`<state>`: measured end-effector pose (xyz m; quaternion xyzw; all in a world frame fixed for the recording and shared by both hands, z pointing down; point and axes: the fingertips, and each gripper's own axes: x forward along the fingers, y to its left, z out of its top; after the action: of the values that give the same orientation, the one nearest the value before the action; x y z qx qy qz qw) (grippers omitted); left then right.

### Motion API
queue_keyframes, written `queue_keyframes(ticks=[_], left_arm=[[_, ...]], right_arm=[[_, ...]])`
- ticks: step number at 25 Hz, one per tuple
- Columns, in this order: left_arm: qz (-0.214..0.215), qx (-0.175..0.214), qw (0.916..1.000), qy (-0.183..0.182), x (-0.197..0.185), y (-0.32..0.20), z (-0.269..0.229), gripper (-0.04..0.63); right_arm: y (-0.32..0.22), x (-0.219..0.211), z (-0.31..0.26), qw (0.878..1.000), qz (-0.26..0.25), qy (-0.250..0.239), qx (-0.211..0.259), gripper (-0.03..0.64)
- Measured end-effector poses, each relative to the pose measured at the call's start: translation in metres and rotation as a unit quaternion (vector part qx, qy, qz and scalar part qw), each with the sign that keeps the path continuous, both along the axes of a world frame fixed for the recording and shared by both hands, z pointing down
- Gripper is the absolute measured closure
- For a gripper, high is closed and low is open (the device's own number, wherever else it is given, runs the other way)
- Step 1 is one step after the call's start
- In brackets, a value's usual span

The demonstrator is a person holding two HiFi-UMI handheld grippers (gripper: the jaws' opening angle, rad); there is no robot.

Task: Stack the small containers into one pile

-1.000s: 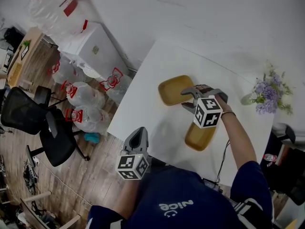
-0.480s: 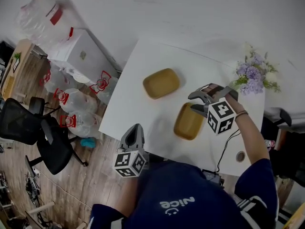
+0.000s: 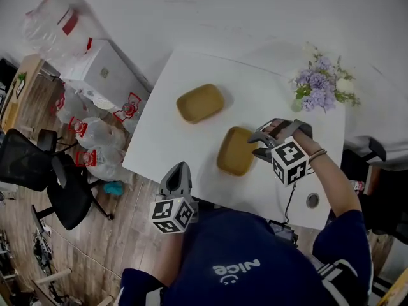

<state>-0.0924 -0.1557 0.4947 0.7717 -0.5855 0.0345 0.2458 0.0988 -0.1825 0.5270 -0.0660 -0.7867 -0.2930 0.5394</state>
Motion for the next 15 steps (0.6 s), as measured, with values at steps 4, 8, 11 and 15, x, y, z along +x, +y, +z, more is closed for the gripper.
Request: queue_keyframes(ticks=[4, 8, 11, 15], left_arm=[[-0.007, -0.002, 1.0000, -0.005, 0.008, 0.010, 0.001, 0.575], [-0.019, -0.005, 0.9998, -0.011, 0.009, 0.018, 0.003, 0.575], [-0.029, -0.006, 0.9995, -0.014, 0.006, 0.022, 0.003, 0.575], [-0.036, -0.005, 0.9992, -0.017, 0.005, 0.024, 0.003, 0.575]], right_arm=[[0.020, 0.014, 0.028, 0.998, -0.038, 0.041, -0.011, 0.468], [0.031, 0.018, 0.048, 0.995, -0.069, 0.067, -0.015, 0.468], [0.035, 0.015, 0.059, 0.993, -0.085, 0.076, -0.016, 0.468], [0.034, 0.013, 0.069, 0.992, -0.094, 0.086, -0.013, 0.469]])
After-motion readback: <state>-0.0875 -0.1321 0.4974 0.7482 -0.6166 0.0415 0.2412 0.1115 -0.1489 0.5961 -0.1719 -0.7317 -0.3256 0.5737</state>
